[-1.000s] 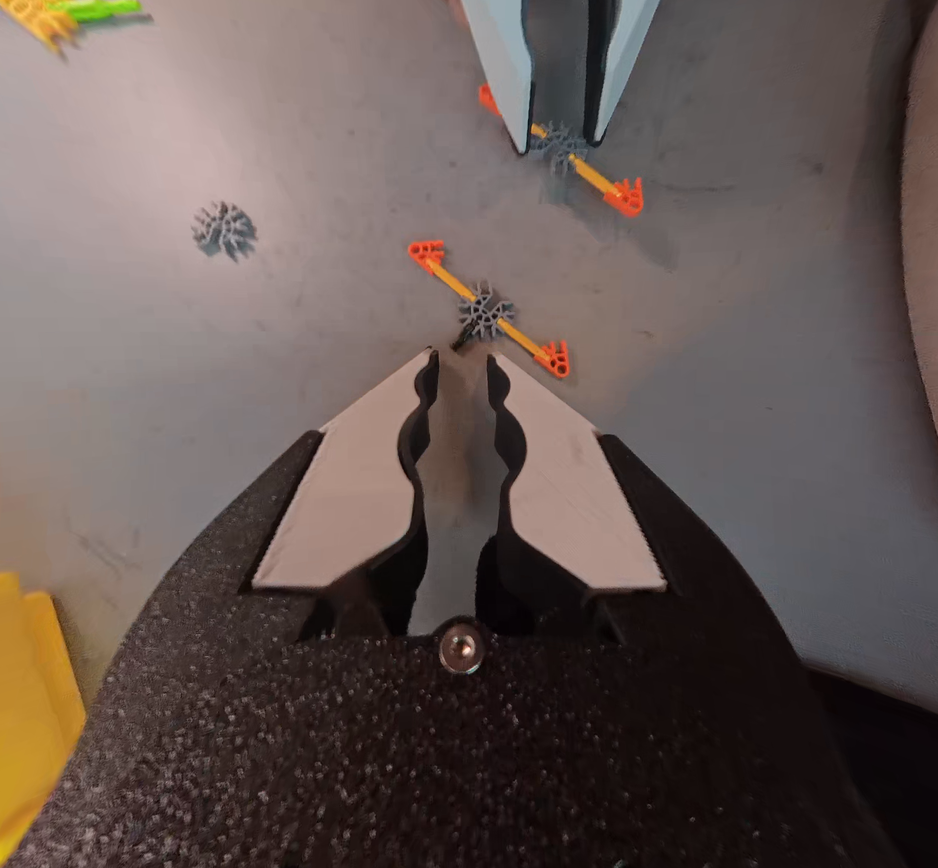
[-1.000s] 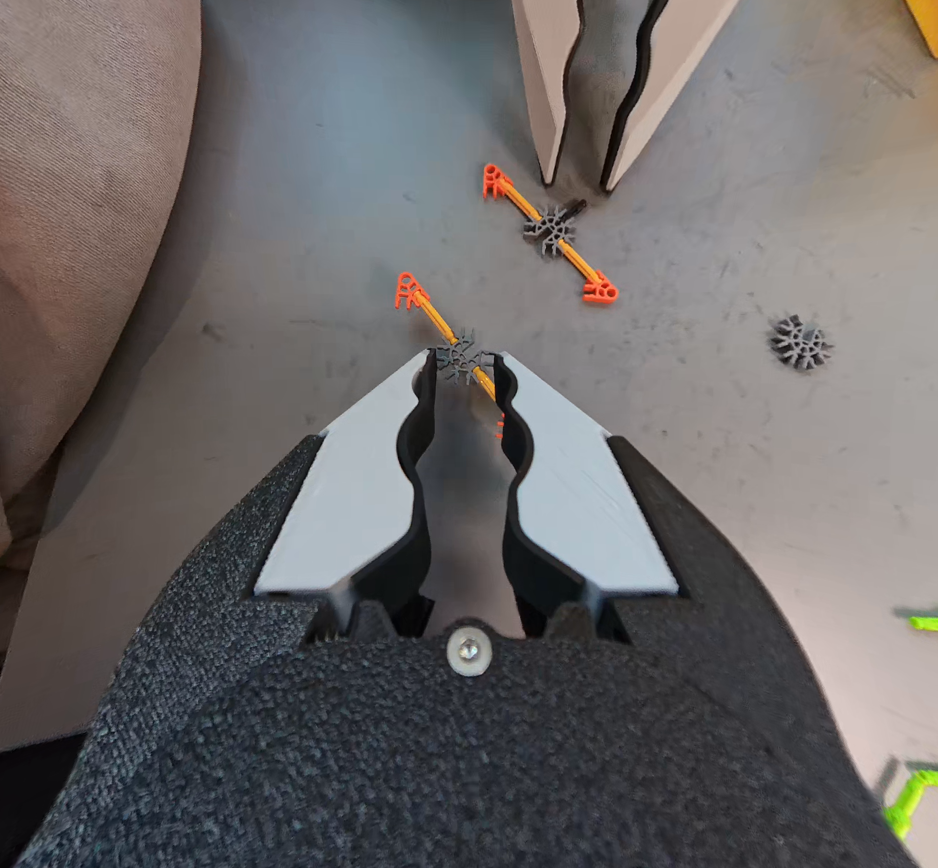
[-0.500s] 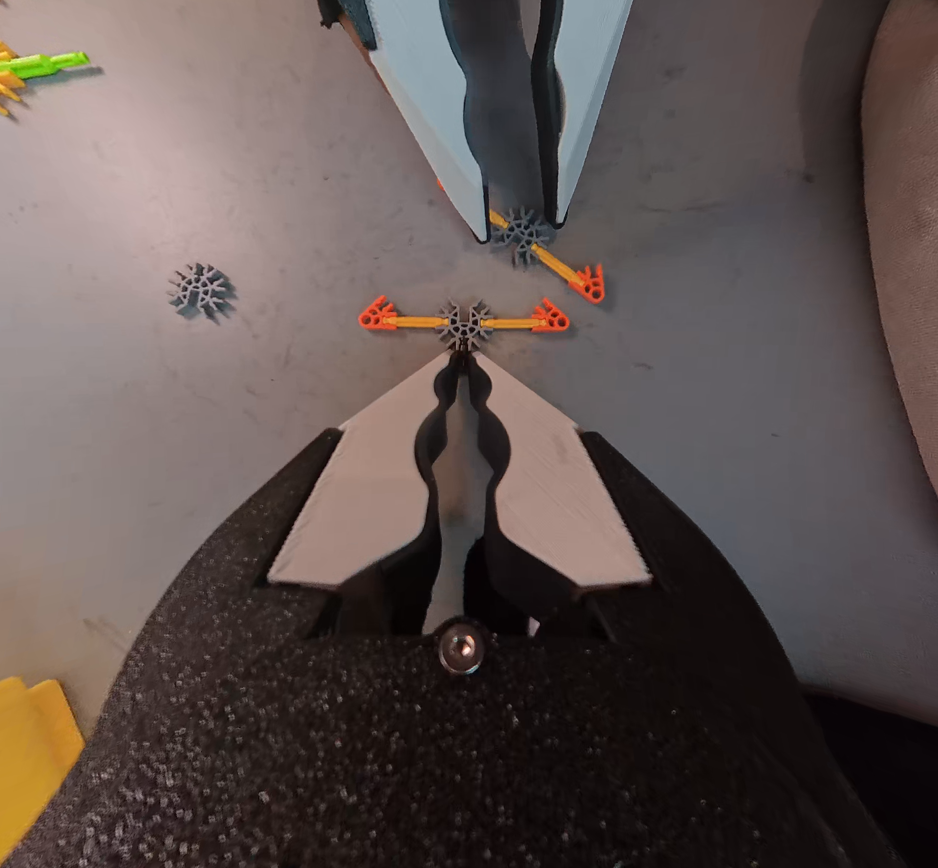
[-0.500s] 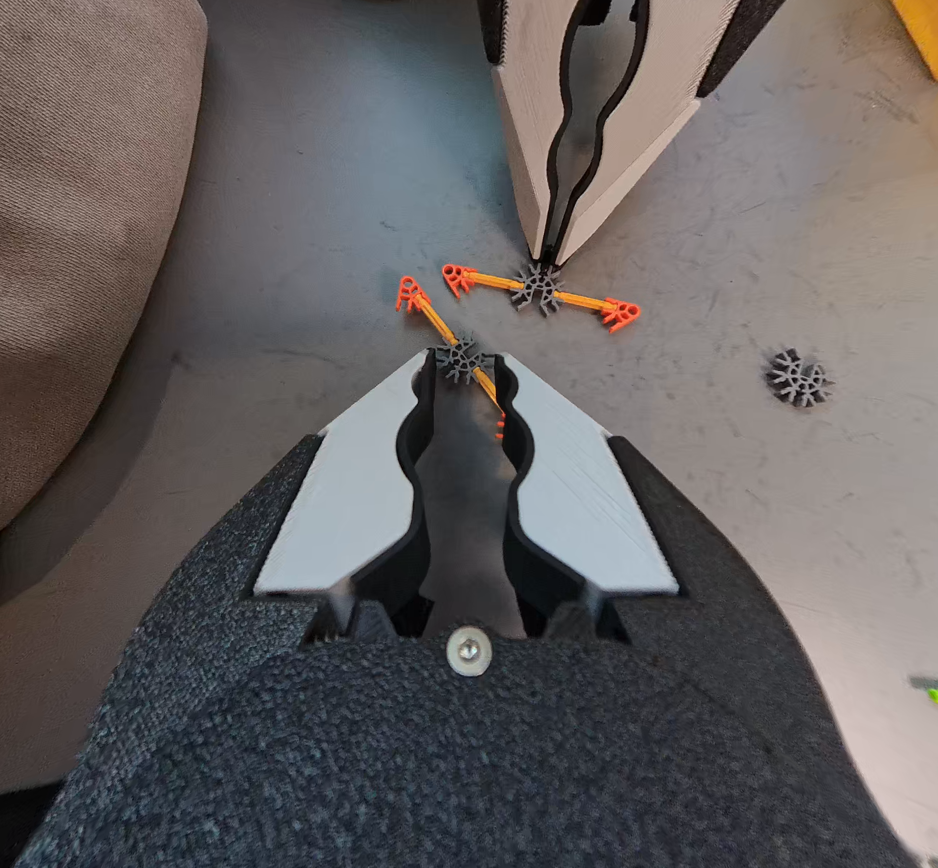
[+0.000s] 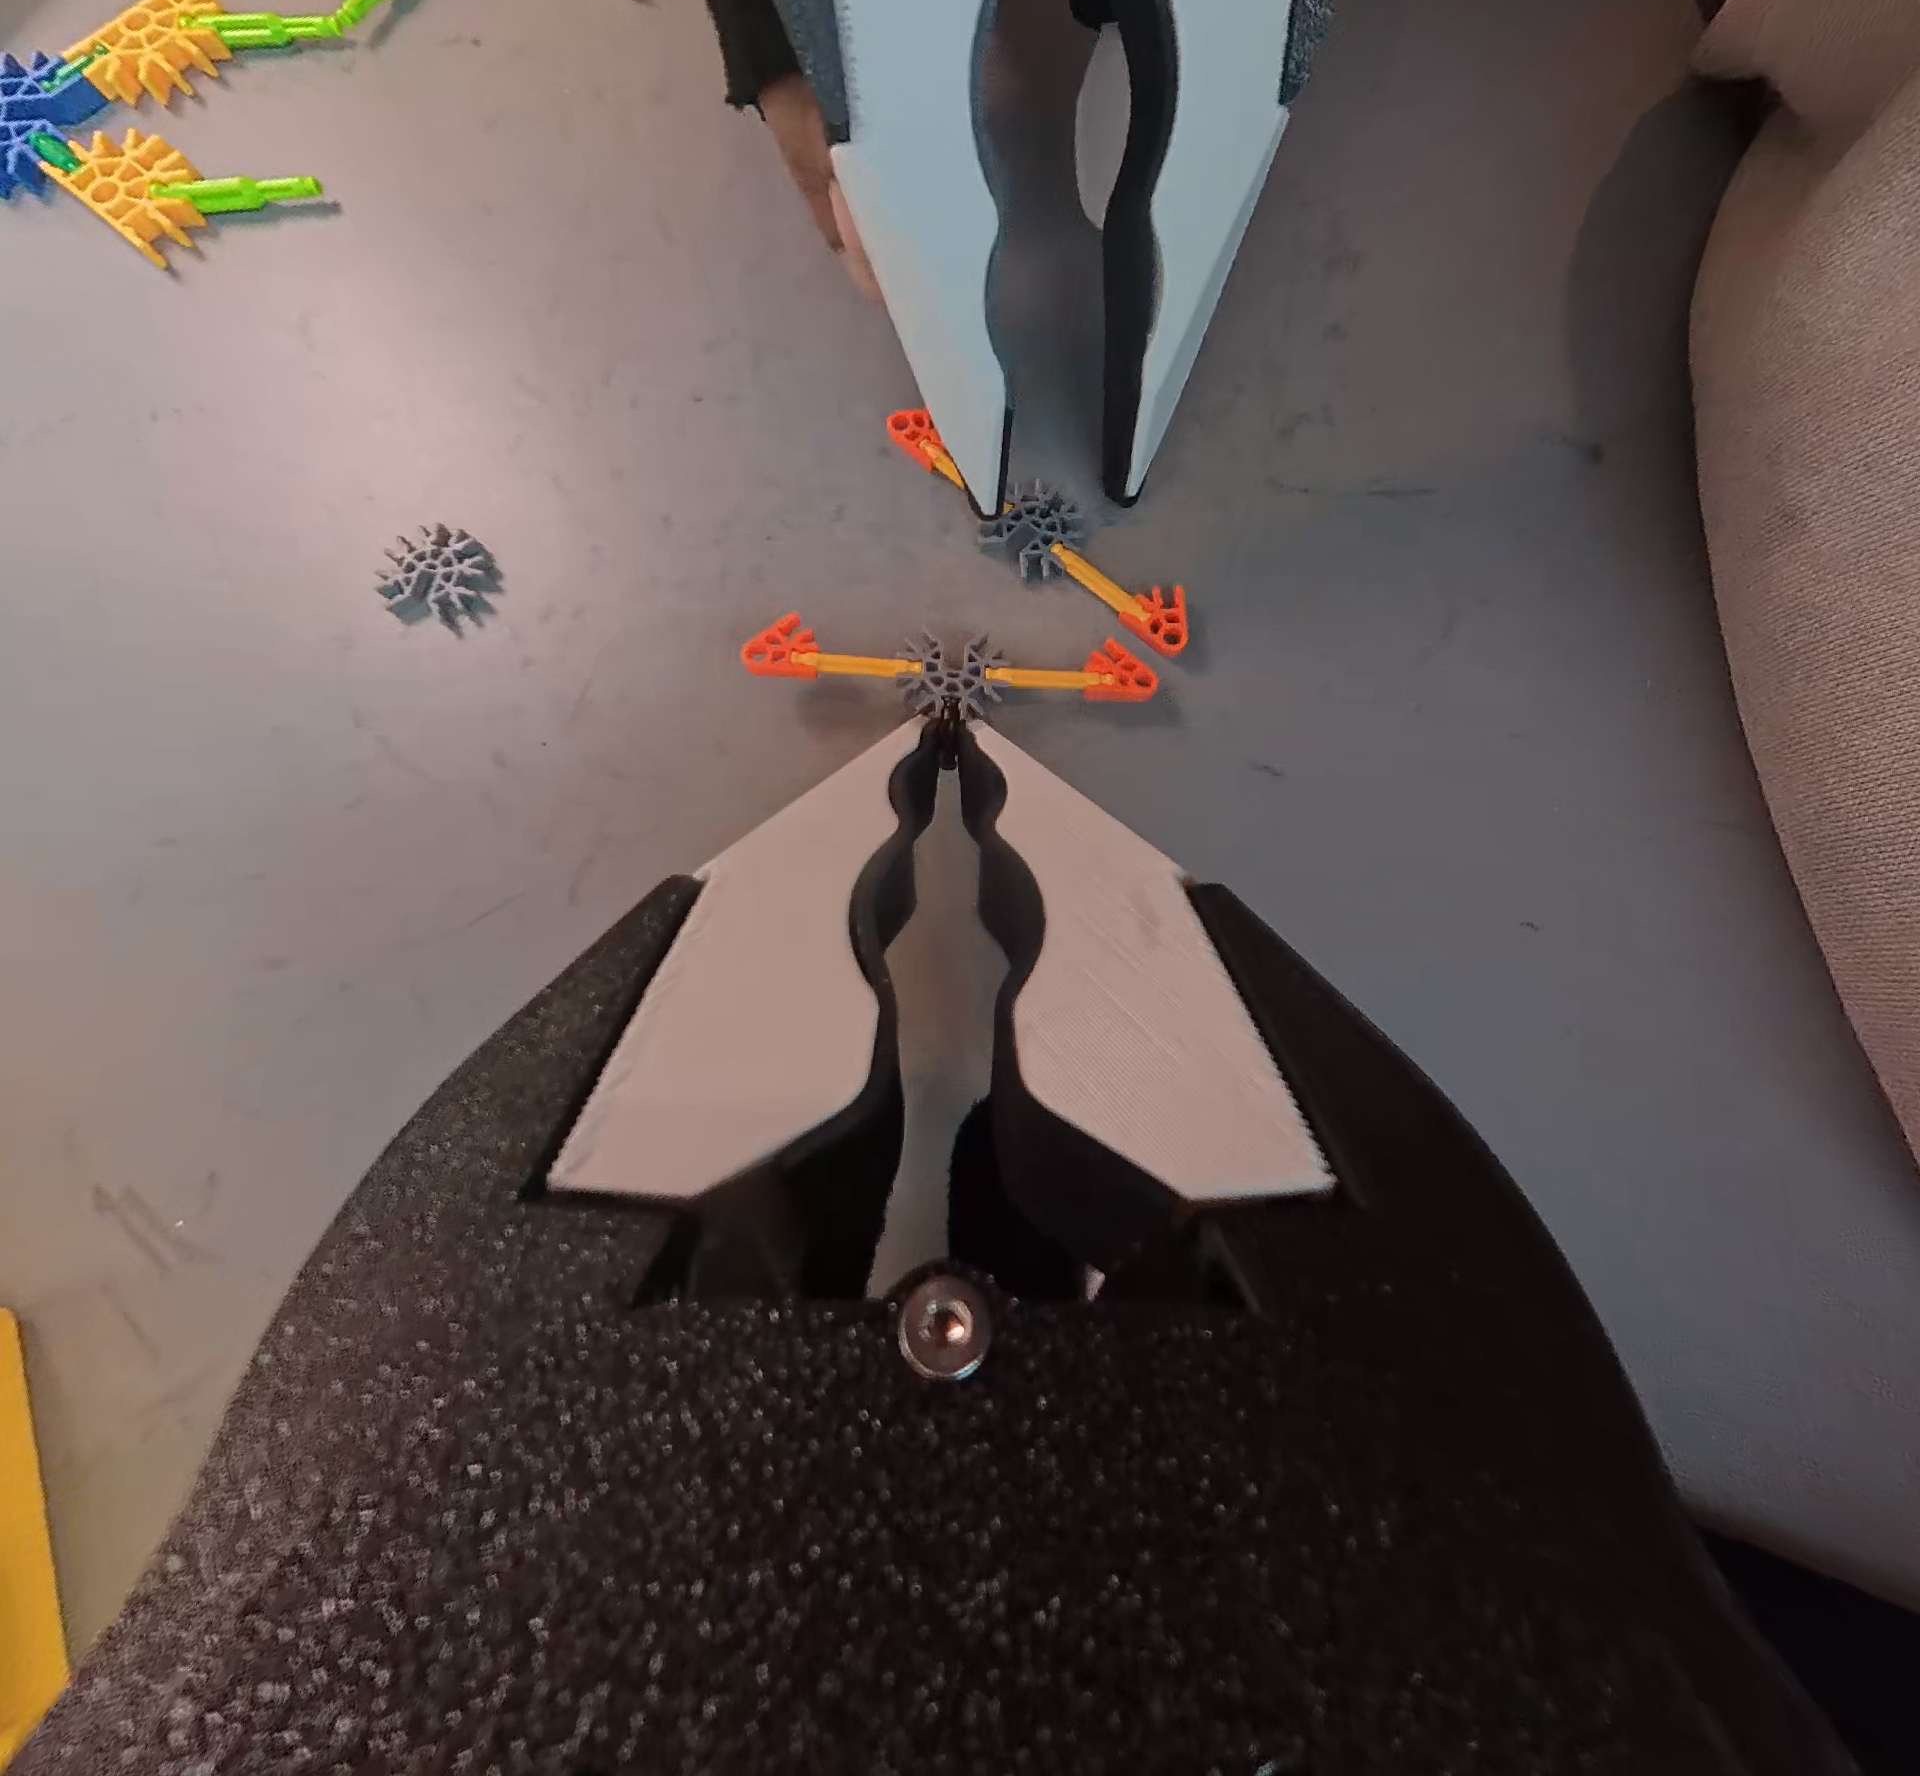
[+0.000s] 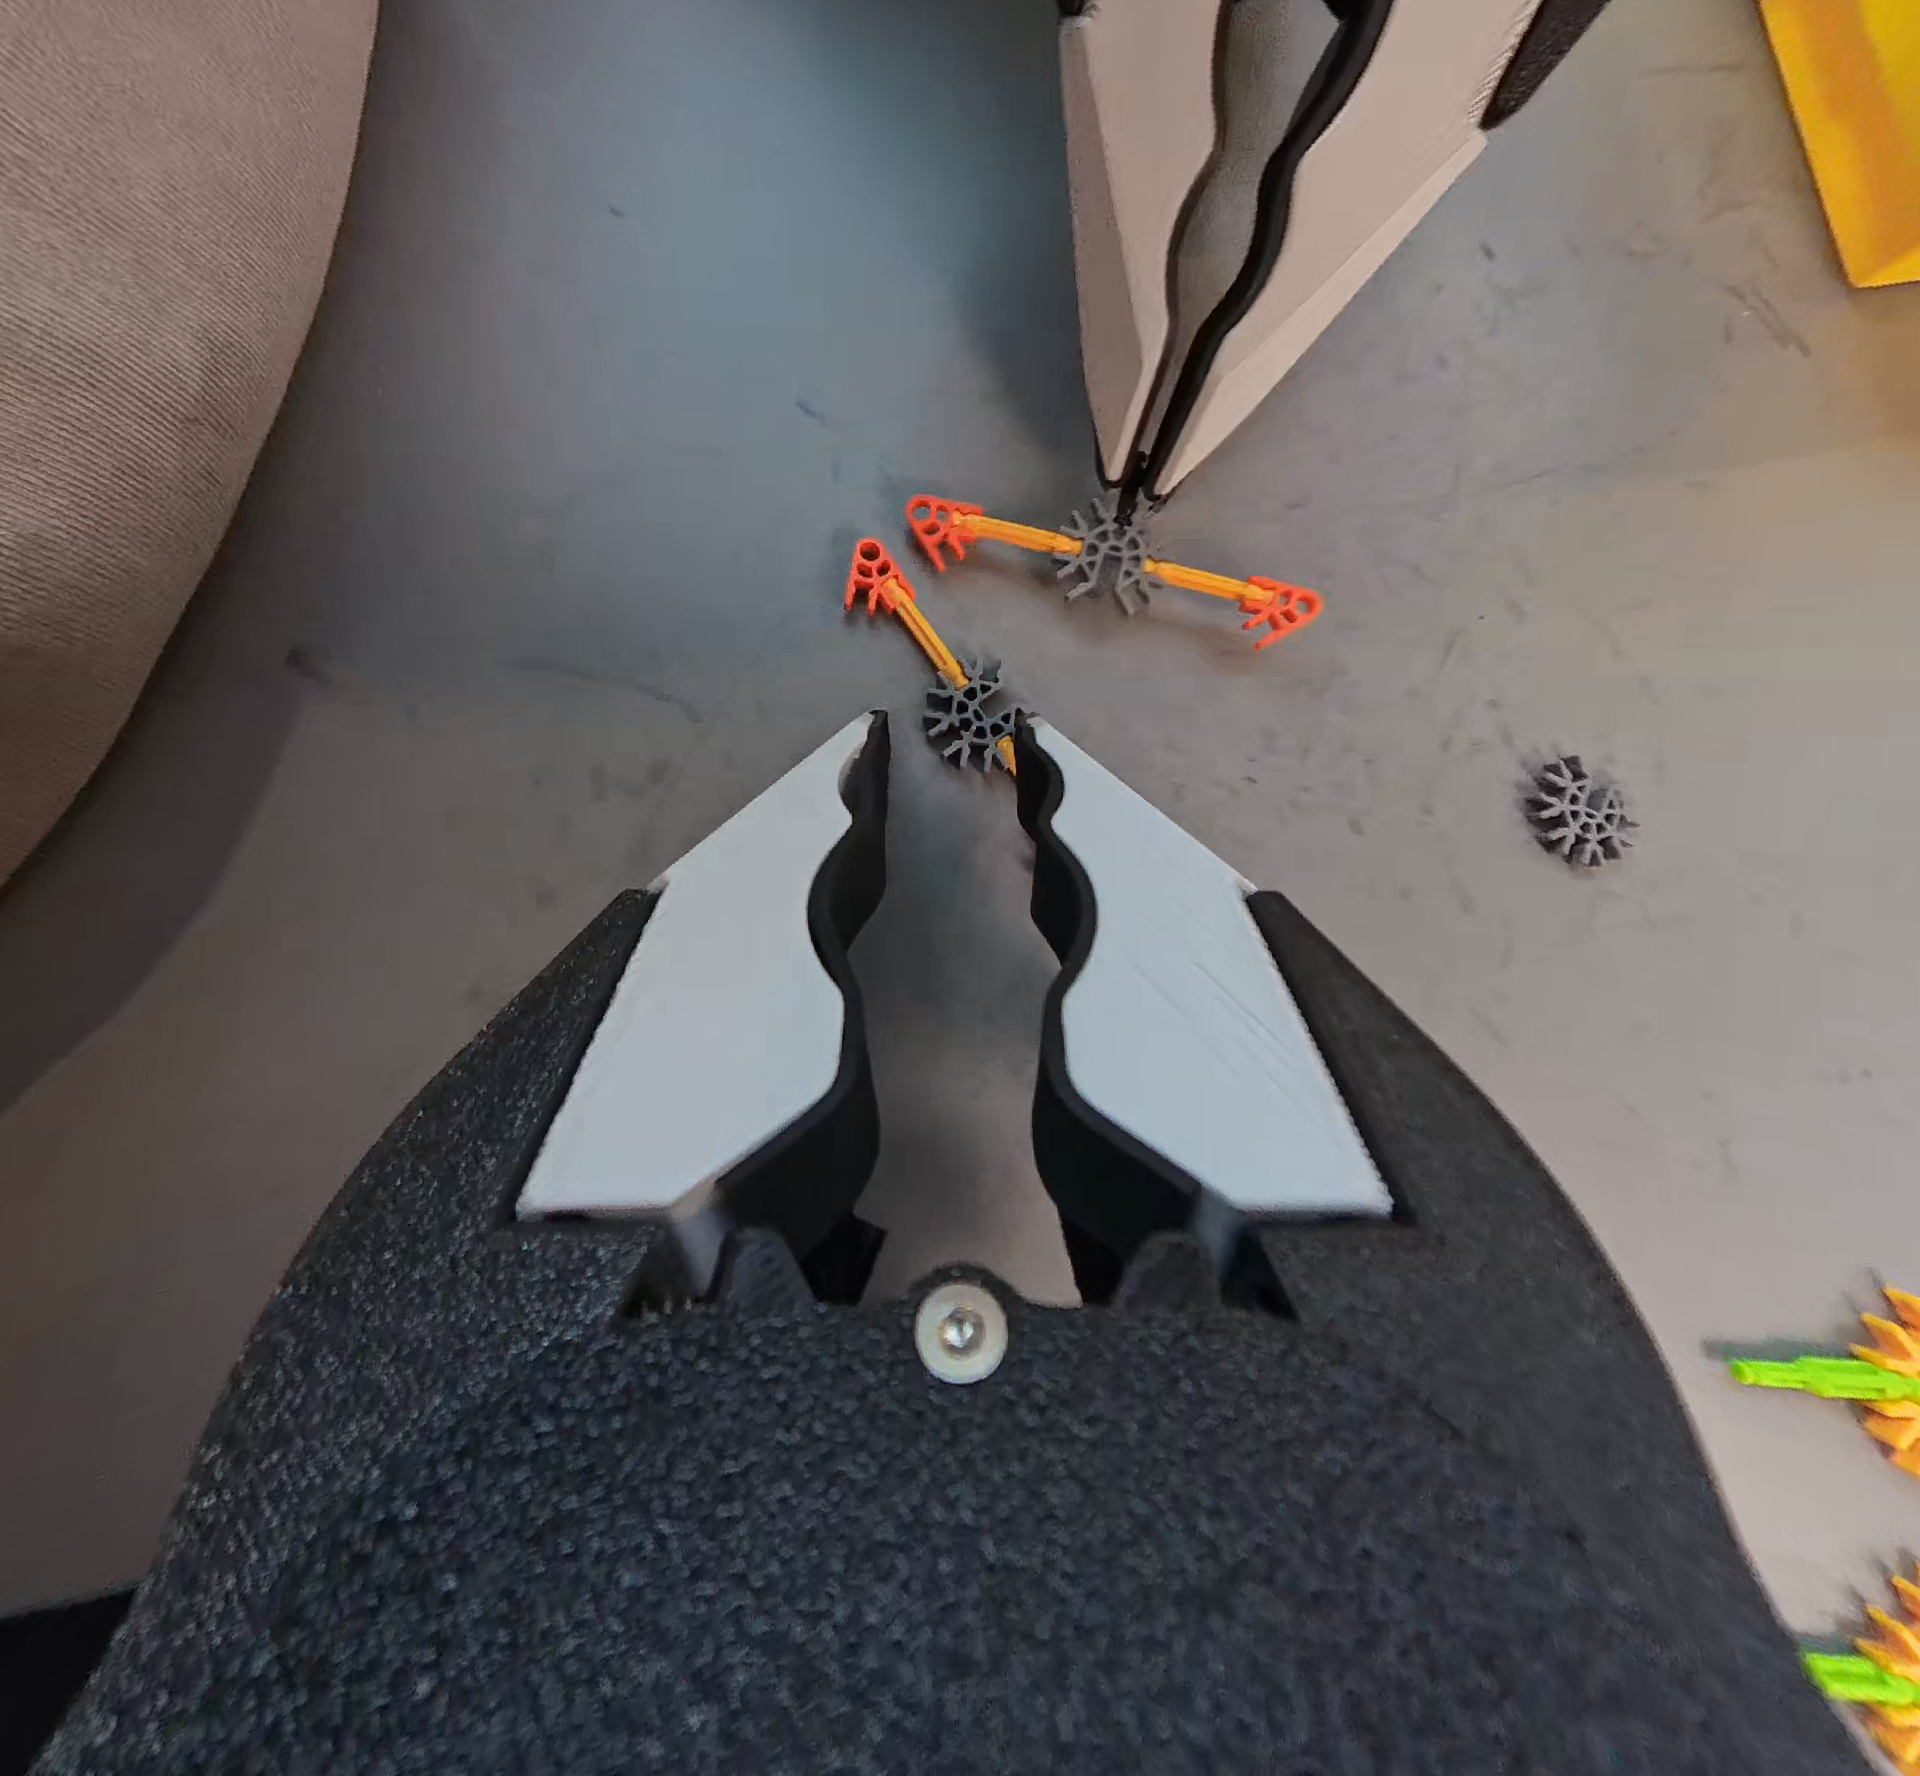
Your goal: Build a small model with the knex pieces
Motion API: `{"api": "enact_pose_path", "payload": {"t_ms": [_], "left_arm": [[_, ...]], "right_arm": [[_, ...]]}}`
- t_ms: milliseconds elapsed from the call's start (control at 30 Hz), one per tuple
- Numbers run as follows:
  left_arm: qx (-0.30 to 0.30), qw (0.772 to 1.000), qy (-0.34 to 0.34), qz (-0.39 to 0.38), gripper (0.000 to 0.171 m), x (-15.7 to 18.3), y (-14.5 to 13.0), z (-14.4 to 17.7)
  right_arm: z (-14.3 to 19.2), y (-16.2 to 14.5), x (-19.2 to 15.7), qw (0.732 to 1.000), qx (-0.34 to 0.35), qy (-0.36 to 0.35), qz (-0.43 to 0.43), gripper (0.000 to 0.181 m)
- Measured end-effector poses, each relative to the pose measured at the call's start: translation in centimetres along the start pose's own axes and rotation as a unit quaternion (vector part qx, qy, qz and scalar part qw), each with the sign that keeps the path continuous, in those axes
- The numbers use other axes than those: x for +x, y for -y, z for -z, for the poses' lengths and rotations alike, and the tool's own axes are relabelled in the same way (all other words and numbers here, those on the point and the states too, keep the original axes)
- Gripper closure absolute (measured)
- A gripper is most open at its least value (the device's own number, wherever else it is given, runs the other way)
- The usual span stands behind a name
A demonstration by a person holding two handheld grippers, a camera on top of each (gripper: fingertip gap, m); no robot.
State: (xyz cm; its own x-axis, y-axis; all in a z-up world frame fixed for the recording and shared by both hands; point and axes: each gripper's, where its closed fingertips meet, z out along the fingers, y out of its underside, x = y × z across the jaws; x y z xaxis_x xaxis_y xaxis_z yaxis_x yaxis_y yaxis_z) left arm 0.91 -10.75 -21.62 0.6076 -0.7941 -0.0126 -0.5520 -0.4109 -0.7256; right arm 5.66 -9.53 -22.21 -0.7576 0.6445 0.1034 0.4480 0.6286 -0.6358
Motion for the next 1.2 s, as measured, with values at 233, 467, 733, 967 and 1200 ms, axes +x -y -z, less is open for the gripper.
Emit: {"api": "enact_pose_path", "payload": {"t_ms": [233,467,733,967,1200], "left_arm": [[-0.006,1.000,-0.005,-0.003,0.168,0.5,-0.8,-0.3],[0.029,1.000,-0.004,0.002,0.160,0.6,-0.1,0.9],[0.047,0.999,-0.017,0.000,0.159,1.2,0.7,0.8],[0.148,0.989,-0.017,-0.018,0.132,2.0,4.5,2.7],[0.249,0.965,0.033,-0.071,0.139,2.8,9.2,5.2]], "right_arm": [[-0.3,0.3,1.1,0.999,-0.011,0.021,-0.033,0.167],[0.4,0.4,1.2,0.996,0.028,0.037,-0.070,0.181],[-0.7,0.5,1.3,0.998,0.003,0.029,-0.064,0.162],[2.8,3.5,1.4,0.974,0.159,0.084,-0.141,0.163],[8.0,8.4,1.6,0.873,0.376,0.195,-0.241,0.164]]}}
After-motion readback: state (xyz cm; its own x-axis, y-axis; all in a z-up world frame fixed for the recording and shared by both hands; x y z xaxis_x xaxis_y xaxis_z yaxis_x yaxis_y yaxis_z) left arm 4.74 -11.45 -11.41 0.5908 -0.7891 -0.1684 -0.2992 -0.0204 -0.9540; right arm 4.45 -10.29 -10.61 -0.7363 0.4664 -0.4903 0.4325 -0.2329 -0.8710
